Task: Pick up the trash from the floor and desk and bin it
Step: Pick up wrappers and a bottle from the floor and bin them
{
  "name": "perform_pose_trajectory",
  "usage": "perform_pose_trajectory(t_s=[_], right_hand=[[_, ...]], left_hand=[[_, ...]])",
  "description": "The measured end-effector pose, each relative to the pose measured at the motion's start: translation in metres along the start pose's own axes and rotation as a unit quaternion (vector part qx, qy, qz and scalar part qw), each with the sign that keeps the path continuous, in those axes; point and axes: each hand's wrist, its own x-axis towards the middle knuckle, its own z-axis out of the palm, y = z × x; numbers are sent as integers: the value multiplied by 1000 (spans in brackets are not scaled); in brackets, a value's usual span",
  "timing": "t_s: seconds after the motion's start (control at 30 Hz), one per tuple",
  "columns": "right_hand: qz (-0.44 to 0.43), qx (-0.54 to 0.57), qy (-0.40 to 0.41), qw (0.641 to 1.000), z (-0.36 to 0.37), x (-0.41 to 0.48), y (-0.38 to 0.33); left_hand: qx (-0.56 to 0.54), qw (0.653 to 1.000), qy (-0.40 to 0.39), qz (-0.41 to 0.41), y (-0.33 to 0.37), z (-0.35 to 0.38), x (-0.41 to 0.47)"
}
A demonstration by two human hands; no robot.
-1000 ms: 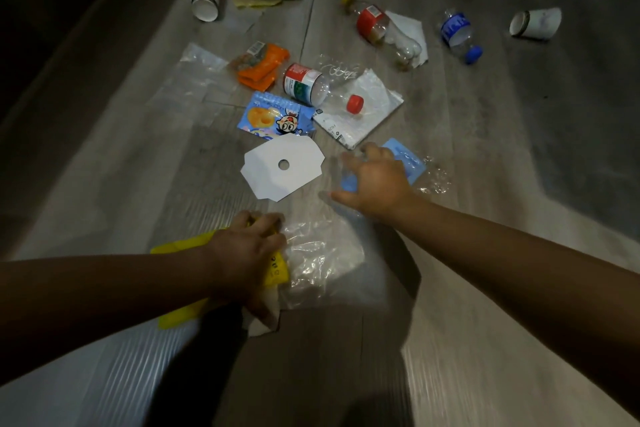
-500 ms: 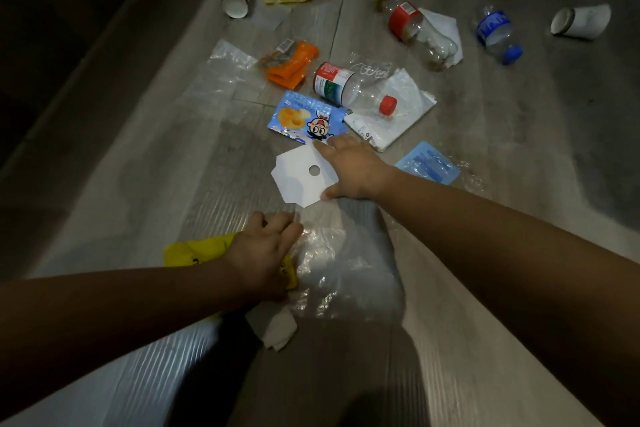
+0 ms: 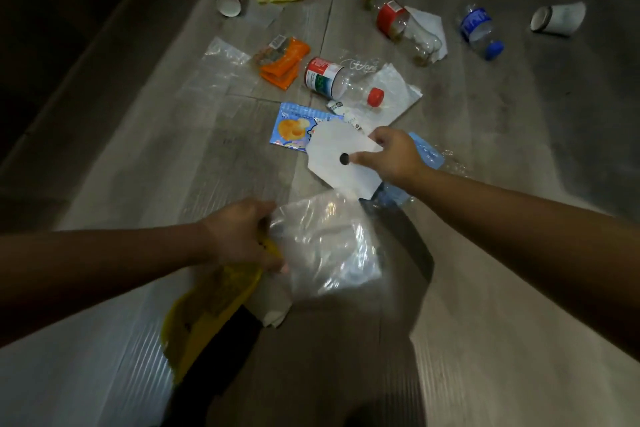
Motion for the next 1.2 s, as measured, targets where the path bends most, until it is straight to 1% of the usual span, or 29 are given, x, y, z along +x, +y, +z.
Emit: perform_pose_trajectory(t_s=[0.07, 0.13, 0.17, 0.23, 0.37, 0.43, 0.53, 0.6, 0.7, 0.77, 0.8, 0.9, 1.0, 1.03, 1.1, 1.13, 1.2], right_hand=[[34, 35, 6, 999, -10, -8, 11], [67, 32, 8, 997, -16, -15, 24], [87, 14, 11, 996, -19, -18, 32], [117, -46, 20, 992, -23, -23, 47], [102, -193, 22, 976, -27, -27, 63], [114, -207, -9, 972, -28, -25, 62], [130, -209, -80, 966, -27, -18, 62], [130, -211, -100, 963, -26, -13, 64], [140, -213, -103, 962, -21, -5, 67], [148, -210, -102, 961, -13, -1, 67], [145, -226, -104, 958, -8, 0, 68], [118, -278, -107, 947, 2, -1, 68], [81, -298, -67, 949, 8, -4, 63], [69, -292, -54, 953, 10, -5, 61], [66, -251, -42, 965, 13, -8, 57], [72, -221, -42, 972, 14, -9, 56], [86, -157, -44, 983, 14, -10, 55]], left_hand=[[76, 996, -50, 3, 1, 5, -9], [166, 982, -92, 13, 0, 17, -13], [199, 974, -105, 23, -1, 25, -14], [225, 967, -111, 38, -2, 38, -12], [247, 962, -99, 56, -2, 50, -7], [236, 966, -89, 61, -3, 51, -6], [243, 962, -86, 87, -8, 54, -8], [234, 964, -87, 93, -10, 56, -8], [202, 971, -92, 86, -12, 57, -6], [172, 978, -92, 69, -15, 58, -6], [159, 981, -93, 57, -16, 60, -5], [116, 990, -81, 18, -15, 64, -4], [35, 998, -40, -27, -13, 57, -1], [13, 999, -33, -37, -12, 52, 1], [-5, 998, -51, -42, -7, 40, 5], [0, 997, -62, -43, -4, 37, 6], [22, 997, -56, -52, 0, 33, 9]])
